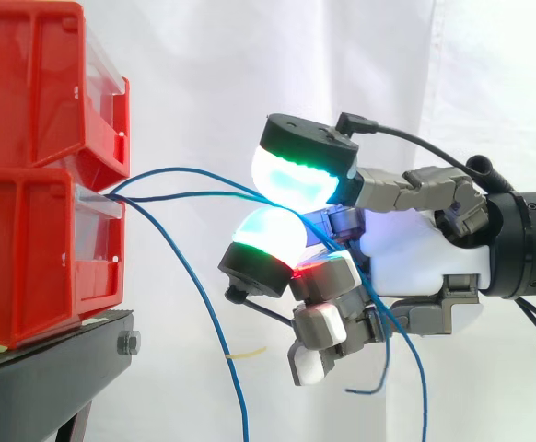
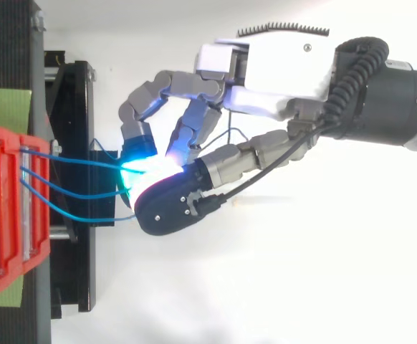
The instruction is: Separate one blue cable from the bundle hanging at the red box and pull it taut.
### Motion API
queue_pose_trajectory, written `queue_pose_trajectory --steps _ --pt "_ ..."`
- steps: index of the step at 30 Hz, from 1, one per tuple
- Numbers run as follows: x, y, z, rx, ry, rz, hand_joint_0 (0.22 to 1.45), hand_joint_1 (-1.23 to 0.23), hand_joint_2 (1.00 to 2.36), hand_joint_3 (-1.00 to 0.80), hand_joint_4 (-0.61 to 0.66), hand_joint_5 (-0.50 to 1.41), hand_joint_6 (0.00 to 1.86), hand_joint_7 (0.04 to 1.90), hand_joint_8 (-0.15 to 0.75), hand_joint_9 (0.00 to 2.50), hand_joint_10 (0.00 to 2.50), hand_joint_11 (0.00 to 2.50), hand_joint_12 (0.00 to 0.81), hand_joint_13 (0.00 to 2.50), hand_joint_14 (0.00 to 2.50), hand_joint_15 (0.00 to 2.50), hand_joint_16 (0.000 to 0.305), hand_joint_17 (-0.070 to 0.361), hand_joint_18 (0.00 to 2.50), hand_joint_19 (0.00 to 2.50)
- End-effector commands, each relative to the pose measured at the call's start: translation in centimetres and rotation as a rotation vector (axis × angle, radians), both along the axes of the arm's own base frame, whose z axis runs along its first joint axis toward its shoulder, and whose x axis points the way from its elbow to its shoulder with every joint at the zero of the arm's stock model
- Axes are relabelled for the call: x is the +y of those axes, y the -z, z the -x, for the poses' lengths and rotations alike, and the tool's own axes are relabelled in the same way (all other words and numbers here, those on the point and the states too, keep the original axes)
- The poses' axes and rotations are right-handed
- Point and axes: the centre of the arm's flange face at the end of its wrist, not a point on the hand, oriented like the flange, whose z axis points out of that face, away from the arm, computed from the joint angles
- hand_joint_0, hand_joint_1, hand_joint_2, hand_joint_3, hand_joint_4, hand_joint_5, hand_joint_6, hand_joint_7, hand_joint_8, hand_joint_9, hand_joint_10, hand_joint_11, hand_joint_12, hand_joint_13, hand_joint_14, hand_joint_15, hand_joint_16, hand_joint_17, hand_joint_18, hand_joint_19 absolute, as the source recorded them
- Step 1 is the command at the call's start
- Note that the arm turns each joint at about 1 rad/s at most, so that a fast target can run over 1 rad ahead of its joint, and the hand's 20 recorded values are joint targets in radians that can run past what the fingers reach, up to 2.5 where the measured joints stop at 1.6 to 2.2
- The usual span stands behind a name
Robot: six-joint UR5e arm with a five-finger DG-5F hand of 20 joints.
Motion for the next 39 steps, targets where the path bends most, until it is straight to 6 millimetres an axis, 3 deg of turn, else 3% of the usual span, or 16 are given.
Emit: queue_pose_trajectory --steps 1,7,12,15,20,26,39 --pt "-0.19 -0.01 0.0 -0.001 0.003 0.0 0.72 -0.86 1.0 -0.49 0.14 -0.18 0.91 1.18 0.377 1.14 0.02 1.09 0.362 1.09 0.03 0.74 0.039 0.087 0.87 0.56" --pt "-0.15 0.0 0.02 0.0 -0.002 0.0 0.65 -0.87 1.0 -0.5 0.18 -0.17 0.92 1.2 0.375 1.18 0.02 1.1 0.358 1.09 0.03 0.76 0.038 0.086 0.88 0.57" --pt "-0.25 0.02 0.04 0.002 -0.002 0.0 0.51 -0.7 1.0 -0.5 0.19 -0.16 0.91 1.16 0.393 1.21 0.02 1.1 0.387 1.11 0.02 0.75 0.043 0.097 0.89 0.59" --pt "-0.36 -0.51 -0.05 -0.007 0.0 0.001 0.57 -0.68 1.0 -0.5 0.19 -0.15 0.9 1.23 0.391 1.27 0.02 1.14 0.371 1.14 0.02 0.77 0.041 0.091 0.91 0.61" --pt "-0.66 -0.69 -0.1 -0.009 0.011 0.002 0.56 -0.65 1.0 -0.5 0.2 -0.15 0.91 1.23 0.381 1.26 0.02 1.15 0.375 1.14 0.03 0.77 0.041 0.093 0.92 0.61" --pt "-0.71 -0.68 -0.08 -0.007 0.015 0.0 0.59 -0.45 1.0 -0.5 0.18 -0.16 0.9 1.22 0.38 1.25 0.02 1.14 0.368 1.13 0.03 0.79 0.041 0.092 0.92 0.64" --pt "-0.65 -0.56 -0.1 -0.006 0.02 0.001 0.61 -0.72 1.02 -0.17 0.19 -0.16 0.91 1.31 0.39 1.23 0.02 1.18 0.373 1.13 0.03 0.8 0.043 0.097 0.91 0.64"
